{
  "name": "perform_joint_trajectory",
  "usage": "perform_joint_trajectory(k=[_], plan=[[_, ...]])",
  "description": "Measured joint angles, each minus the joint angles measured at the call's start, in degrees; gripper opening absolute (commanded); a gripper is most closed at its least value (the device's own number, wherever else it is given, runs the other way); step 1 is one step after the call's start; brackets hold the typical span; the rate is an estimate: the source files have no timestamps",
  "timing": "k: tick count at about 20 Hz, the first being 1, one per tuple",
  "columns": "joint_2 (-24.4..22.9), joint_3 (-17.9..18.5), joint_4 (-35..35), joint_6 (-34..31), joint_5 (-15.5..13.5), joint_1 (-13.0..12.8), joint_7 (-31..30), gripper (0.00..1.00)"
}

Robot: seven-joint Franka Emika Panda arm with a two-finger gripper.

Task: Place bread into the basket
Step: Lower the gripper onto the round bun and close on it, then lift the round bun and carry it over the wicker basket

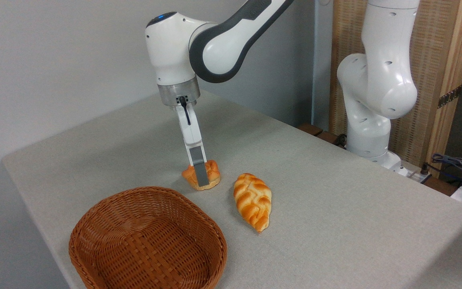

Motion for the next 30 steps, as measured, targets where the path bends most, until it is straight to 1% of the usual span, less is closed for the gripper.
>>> perform_joint_trajectory(k=[4, 7, 9, 12, 14, 17, 18, 19, 20, 21, 23, 25, 26, 28, 29, 30], plan=[[-0.1, 0.2, 0.3, 0.0, -0.1, 0.0, 0.0, 0.18], [-0.3, 0.9, 1.6, -0.1, -1.8, 0.2, 0.0, 0.15], [-0.4, 1.2, 2.2, -0.7, -2.1, 0.2, 0.0, 0.13], [-0.7, 1.2, 3.4, -3.2, -2.3, 0.2, 0.0, 0.13], [-1.0, 1.4, 5.8, -7.2, -2.3, 0.2, 0.0, 0.13], [-1.6, 3.6, 12.1, -15.9, -2.3, 0.2, 0.5, 0.14], [-1.9, 4.5, 14.2, -17.7, -2.3, 0.3, 0.6, 0.14], [-2.1, 6.0, 16.4, -18.8, -2.3, 0.3, 0.6, 0.16], [-2.2, 7.8, 18.6, -19.0, -2.3, 0.4, 0.8, 0.22], [-2.1, 9.7, 20.6, -19.0, -2.4, 0.4, 1.1, 0.24], [-1.8, 13.6, 23.5, -18.0, -3.4, 0.5, 2.8, 0.24], [-0.7, 15.6, 24.3, -12.3, -4.6, 0.6, 4.2, 0.24], [0.3, 15.8, 24.3, -9.1, -4.9, 0.6, 4.3, 0.24], [3.3, 15.7, 24.3, -4.5, -5.0, 0.4, 4.3, 0.29], [5.2, 15.7, 24.3, -2.3, -5.0, 0.3, 4.3, 0.29], [7.3, 15.5, 24.3, 0.1, -5.0, 0.3, 4.3, 0.33]])
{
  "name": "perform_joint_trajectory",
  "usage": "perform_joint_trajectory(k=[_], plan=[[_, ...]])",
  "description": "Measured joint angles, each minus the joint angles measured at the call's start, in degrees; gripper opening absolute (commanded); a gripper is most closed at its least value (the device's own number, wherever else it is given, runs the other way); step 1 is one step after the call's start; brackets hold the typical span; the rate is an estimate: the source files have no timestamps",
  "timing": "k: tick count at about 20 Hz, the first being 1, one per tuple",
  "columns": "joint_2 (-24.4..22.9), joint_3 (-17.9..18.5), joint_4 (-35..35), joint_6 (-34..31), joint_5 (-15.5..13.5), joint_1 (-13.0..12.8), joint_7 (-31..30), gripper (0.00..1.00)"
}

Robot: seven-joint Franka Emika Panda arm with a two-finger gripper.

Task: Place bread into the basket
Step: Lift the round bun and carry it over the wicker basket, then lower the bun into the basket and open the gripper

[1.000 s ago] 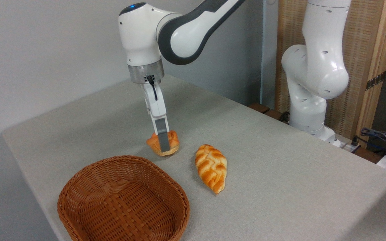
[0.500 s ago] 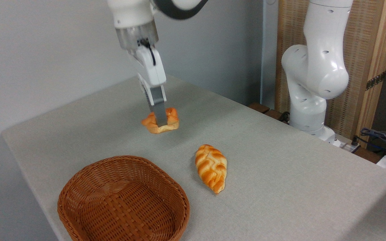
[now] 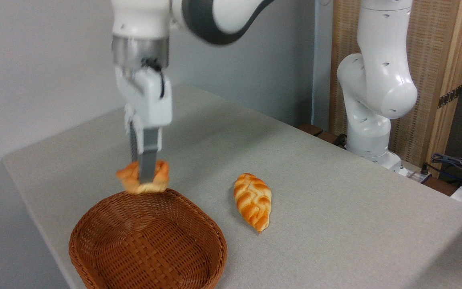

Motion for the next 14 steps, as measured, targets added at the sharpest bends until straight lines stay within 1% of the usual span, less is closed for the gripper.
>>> perform_joint_trajectory(k=[1, 2, 3, 4, 7, 9, 14], plan=[[2.2, -0.2, 0.0, 2.2, 0.0, 0.0, 0.0, 0.61], [4.3, -0.4, 0.0, 4.0, 0.0, -0.1, 0.0, 0.78], [6.2, -0.6, 0.1, 5.4, 0.0, -0.2, 0.0, 0.81], [7.8, -0.9, 0.2, 6.8, 0.1, -0.2, 0.0, 0.9], [10.9, -1.2, 0.5, 11.2, 1.6, -0.3, 0.0, 1.0], [11.7, -1.2, 0.8, 12.0, 1.8, -0.3, 0.0, 1.0], [11.6, -1.2, 1.4, 12.0, 1.8, -0.3, -0.4, 1.0]])
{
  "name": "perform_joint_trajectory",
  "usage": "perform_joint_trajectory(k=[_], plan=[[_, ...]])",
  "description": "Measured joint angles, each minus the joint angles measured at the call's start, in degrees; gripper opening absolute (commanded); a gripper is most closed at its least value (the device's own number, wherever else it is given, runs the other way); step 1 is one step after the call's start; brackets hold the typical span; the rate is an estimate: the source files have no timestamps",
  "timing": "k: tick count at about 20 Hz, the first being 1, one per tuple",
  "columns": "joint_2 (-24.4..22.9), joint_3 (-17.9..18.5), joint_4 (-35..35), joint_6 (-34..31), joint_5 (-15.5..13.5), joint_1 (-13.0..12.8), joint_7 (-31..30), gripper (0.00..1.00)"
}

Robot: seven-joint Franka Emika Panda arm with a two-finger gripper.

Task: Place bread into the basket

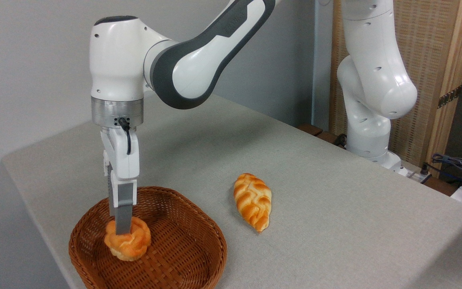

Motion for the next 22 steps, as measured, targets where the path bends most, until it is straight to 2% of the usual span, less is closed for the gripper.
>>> perform_joint_trajectory(k=[5, 11, 15, 17, 20, 22], plan=[[-0.4, -0.8, 0.4, -0.3, 0.0, 0.0, -4.7, 1.0], [-4.3, -2.4, 0.6, -7.3, 0.0, 0.5, -8.9, 1.0], [-8.8, -2.7, 2.4, -17.6, -0.1, 4.4, -8.9, 1.0], [-10.2, -2.8, 5.3, -25.2, -1.7, 5.9, -8.9, 1.0], [-10.9, -2.8, 10.2, -35.1, -4.6, 7.0, -8.9, 1.0], [-10.9, -2.9, 11.5, -37.2, -5.2, 7.2, -8.9, 1.0]])
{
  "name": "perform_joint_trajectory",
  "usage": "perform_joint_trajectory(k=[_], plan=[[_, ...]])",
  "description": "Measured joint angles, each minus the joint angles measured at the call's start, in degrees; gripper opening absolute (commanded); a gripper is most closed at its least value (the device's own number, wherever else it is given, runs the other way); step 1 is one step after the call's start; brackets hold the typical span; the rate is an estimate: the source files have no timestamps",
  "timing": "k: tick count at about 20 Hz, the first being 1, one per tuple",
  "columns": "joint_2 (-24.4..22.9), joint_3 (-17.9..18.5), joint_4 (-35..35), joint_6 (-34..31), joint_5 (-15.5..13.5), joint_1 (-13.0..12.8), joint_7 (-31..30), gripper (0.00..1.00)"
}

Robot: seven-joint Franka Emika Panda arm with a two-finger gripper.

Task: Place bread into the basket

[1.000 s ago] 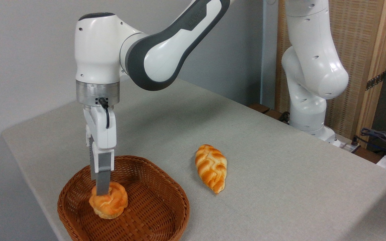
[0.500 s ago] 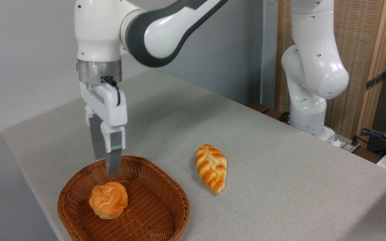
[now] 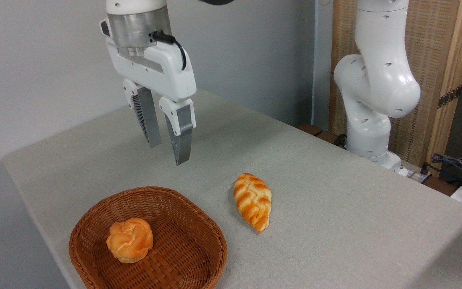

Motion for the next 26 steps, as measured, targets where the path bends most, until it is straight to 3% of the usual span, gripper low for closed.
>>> perform_joint_trajectory(k=[8, 14, 26], plan=[[0.2, -0.5, 0.4, -0.2, -0.1, 0.5, 0.0, 1.0], [-0.1, -5.0, 0.7, -2.1, -1.0, 5.6, 0.0, 1.0], [-0.4, -5.4, 0.9, -2.7, -1.1, 5.9, 0.0, 1.0]])
